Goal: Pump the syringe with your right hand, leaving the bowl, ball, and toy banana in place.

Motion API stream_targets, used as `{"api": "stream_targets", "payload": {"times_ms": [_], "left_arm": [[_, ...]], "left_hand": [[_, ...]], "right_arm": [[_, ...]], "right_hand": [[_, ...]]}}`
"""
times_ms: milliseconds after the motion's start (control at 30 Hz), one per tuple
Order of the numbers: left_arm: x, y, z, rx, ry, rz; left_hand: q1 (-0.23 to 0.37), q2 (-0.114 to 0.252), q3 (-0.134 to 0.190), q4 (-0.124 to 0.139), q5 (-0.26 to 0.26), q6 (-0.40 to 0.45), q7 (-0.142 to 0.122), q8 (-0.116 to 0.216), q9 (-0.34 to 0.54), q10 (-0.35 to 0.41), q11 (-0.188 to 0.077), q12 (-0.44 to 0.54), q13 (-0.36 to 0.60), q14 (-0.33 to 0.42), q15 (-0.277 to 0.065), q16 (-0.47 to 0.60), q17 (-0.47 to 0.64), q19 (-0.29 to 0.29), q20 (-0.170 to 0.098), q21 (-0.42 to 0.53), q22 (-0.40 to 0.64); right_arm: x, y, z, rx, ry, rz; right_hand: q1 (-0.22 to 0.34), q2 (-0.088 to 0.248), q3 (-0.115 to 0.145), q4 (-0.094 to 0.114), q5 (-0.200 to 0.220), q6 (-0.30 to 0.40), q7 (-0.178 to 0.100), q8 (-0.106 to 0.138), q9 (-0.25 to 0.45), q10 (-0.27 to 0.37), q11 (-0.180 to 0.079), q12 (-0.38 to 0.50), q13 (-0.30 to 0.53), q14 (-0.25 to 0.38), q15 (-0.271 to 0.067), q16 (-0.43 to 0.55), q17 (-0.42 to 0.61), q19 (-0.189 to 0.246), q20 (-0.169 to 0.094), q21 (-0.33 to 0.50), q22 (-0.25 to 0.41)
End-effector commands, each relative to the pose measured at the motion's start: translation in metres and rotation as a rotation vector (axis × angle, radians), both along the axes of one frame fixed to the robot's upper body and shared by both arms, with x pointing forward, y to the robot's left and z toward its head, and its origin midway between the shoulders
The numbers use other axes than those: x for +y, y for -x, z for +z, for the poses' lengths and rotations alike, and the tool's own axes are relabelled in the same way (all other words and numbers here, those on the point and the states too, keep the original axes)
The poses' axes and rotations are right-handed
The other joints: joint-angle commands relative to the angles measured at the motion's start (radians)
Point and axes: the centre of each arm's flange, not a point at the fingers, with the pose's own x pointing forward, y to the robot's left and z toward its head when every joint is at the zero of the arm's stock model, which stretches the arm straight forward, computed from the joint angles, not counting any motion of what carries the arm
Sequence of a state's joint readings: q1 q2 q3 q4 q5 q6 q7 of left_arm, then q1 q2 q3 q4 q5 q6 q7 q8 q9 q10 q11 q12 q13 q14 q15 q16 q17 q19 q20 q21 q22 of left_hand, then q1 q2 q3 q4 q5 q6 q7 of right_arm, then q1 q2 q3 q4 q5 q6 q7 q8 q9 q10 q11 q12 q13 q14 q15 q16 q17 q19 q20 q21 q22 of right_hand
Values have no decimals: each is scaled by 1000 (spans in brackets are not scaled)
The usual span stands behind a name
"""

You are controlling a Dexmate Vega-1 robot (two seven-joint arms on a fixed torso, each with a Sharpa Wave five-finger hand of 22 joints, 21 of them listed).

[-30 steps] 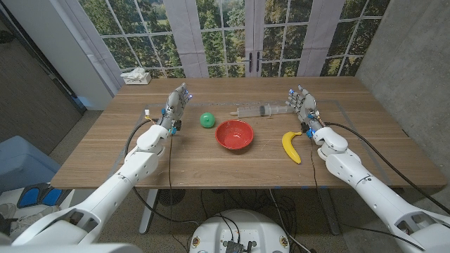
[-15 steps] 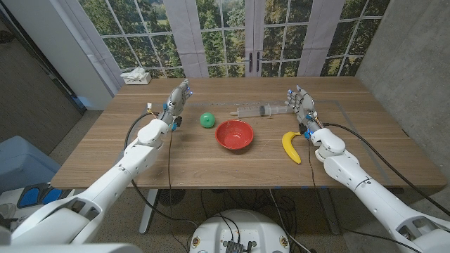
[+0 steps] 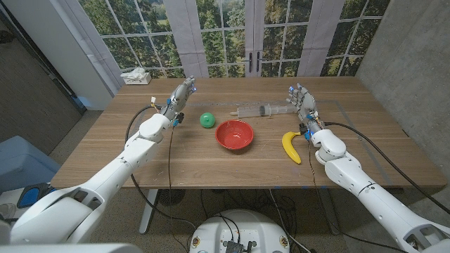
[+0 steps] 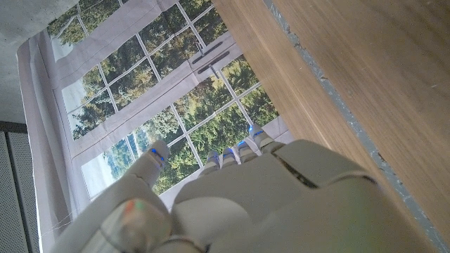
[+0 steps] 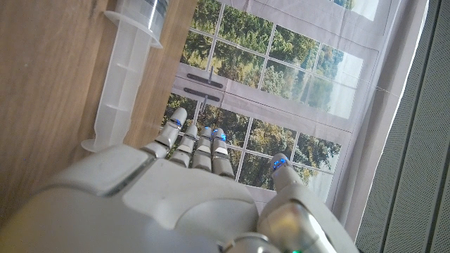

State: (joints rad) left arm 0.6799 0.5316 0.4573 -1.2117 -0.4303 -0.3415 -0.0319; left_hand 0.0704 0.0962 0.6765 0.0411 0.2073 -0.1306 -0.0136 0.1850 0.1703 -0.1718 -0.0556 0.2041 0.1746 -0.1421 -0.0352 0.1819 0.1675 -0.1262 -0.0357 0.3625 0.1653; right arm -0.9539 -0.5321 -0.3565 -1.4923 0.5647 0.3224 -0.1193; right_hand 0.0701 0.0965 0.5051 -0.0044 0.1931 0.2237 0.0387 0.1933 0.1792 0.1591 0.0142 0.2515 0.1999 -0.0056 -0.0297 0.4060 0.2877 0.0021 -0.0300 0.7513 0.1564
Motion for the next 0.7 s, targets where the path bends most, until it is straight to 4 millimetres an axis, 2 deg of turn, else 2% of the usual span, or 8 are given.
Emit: {"api": "stream_targets", "payload": {"times_ms": [33, 133, 333, 467, 567, 700], "left_arm": [[-10, 0, 18, -19, -93, 16], [-14, -2, 20, -18, -107, 12], [-20, -5, 21, -2, -127, 10], [-26, -6, 25, -3, -153, 23], [-31, -6, 29, -8, -172, 26], [-37, -5, 36, -23, -203, 42]], "left_hand": [[14, 10, 0, -18, -3, 9, 2, 4, 2, 4, 2, 2, 2, 19, -6, 9, -1, 12, 11, -7, 4], [16, 6, -3, -26, -4, 13, 3, 4, 2, 7, 4, 1, 2, 24, 2, 7, 0, 17, 25, -10, 5], [17, 2, -7, -35, -6, 23, 7, 6, 2, 19, 9, 3, 2, 29, 2, 6, 0, 25, 27, -12, 6], [18, -1, -10, -42, -8, 30, 7, 7, 2, 25, 12, 4, 2, 35, 5, 6, 0, 32, 31, -14, 6], [21, -2, -12, -51, -10, 40, 8, 8, 3, 38, 11, 6, 2, 47, 14, 8, 0, 41, 38, -15, 7], [27, -6, -16, -69, -14, 68, 6, 13, 3, 62, 11, 10, 3, 66, 17, 9, 0, 62, 48, -17, 7]], "right_arm": [[2, 11, 0, -19, 4, -23], [3, 12, -1, -15, 1, -19], [2, 14, -1, -21, 5, -22], [0, 17, 1, -30, 4, -32], [-1, 18, 1, -36, 3, -40], [-3, 18, 0, -37, 2, -38]], "right_hand": [[6, 25, 2, -4, -2, 17, -1, 8, 4, 12, -2, -2, 1, 11, -24, -1, 2, 12, -46, -4, 3], [7, 25, 1, -5, -3, 19, 0, 8, 4, 15, -1, -2, 1, 14, -22, 0, 1, 14, -44, -7, 3], [8, 26, -1, -8, -4, 23, 1, 9, 4, 20, 0, -3, 0, 16, -22, -1, -1, 19, -41, -13, 4], [12, 26, -2, -11, -5, 27, 3, 9, 4, 24, 0, -3, 0, 20, -14, 0, -3, 21, -29, -18, 4], [15, 26, -3, -16, -6, 29, 14, 9, 4, 27, 5, -5, 0, 27, 0, 1, -5, 28, -17, -24, 4], [27, 22, -1, -30, -8, 34, 24, 9, 4, 36, 14, -5, -1, 35, 7, -1, -11, 40, -8, -30, 5]]}}
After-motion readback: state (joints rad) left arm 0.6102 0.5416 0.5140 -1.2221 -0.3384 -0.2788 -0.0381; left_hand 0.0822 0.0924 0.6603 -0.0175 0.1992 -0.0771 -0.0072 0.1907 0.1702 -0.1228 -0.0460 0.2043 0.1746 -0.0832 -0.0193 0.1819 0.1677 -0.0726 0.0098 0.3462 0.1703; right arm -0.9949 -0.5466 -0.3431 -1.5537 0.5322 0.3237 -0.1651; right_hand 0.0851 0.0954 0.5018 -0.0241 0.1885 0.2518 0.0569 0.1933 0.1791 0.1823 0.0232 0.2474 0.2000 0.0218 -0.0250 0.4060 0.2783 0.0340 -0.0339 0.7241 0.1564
